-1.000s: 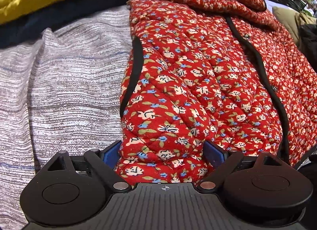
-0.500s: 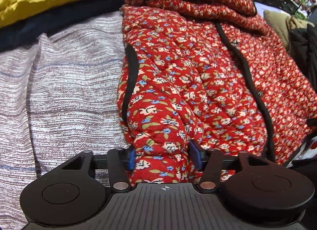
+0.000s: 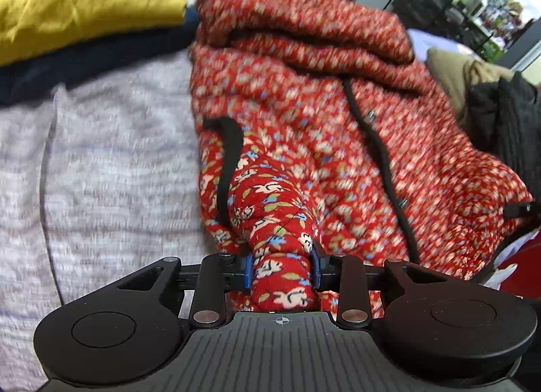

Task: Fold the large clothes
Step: 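Grasp the jacket hem with the left gripper while the right gripper grasps it too, then lift the hem with both grippers and fold it up toward the collar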

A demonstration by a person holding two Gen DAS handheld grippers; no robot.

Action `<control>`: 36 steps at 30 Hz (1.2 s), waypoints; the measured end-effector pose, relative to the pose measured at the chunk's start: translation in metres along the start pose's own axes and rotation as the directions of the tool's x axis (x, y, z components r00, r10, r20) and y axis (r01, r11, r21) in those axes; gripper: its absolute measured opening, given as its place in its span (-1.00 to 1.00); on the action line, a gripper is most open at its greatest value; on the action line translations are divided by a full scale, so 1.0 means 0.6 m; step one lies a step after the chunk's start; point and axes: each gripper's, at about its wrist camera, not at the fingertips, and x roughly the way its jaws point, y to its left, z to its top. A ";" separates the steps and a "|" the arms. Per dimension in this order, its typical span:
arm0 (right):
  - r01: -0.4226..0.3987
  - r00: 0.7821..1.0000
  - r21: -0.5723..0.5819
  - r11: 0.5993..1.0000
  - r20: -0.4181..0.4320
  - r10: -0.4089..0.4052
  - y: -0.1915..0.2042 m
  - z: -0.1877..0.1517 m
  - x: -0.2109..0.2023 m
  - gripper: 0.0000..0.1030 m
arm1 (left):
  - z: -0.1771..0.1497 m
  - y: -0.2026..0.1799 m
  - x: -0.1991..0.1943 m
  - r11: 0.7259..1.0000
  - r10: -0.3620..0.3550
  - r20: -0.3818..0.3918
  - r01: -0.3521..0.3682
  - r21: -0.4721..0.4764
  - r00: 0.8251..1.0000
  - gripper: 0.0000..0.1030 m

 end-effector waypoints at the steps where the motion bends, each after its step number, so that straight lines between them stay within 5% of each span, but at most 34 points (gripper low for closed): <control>1: -0.025 1.000 -0.008 1.000 0.011 0.025 0.010 0.012 -0.006 -0.62 | 0.007 -0.002 -0.004 1.000 -0.005 0.009 0.005 0.007 1.000 0.63; 9: -0.178 0.975 -0.056 0.982 0.122 0.184 0.072 0.151 -0.045 -0.64 | 0.103 -0.006 -0.055 0.998 -0.056 0.153 0.061 -0.031 0.987 0.55; 16: -0.259 0.927 -0.004 0.966 0.281 0.250 0.050 0.341 -0.088 -0.65 | 0.278 0.006 -0.069 1.000 0.004 0.296 0.000 -0.012 0.955 0.51; 21: -0.227 0.912 0.076 0.971 0.365 0.185 0.008 0.489 -0.073 -0.65 | 0.432 0.029 -0.030 0.995 0.092 0.351 -0.076 -0.059 0.932 0.41; 25: -0.158 0.927 0.197 0.968 0.368 0.077 -0.035 0.570 -0.002 -0.65 | 0.519 0.039 0.033 0.979 0.203 0.317 -0.183 -0.093 0.926 0.43; 29: -0.075 0.944 0.327 0.942 0.328 -0.038 -0.078 0.593 0.088 -0.65 | 0.552 0.042 0.078 0.961 0.277 0.283 -0.258 -0.102 0.919 0.44; 33: -0.085 0.944 0.455 0.886 0.322 -0.075 -0.131 0.586 0.148 -0.65 | 0.556 0.060 0.074 0.954 0.292 0.282 -0.257 -0.156 0.914 1.00; 36: -0.083 0.944 0.443 0.893 0.323 -0.072 -0.140 0.587 0.159 -0.65 | 0.538 0.065 0.040 0.964 0.263 0.334 -0.230 -0.136 0.905 1.00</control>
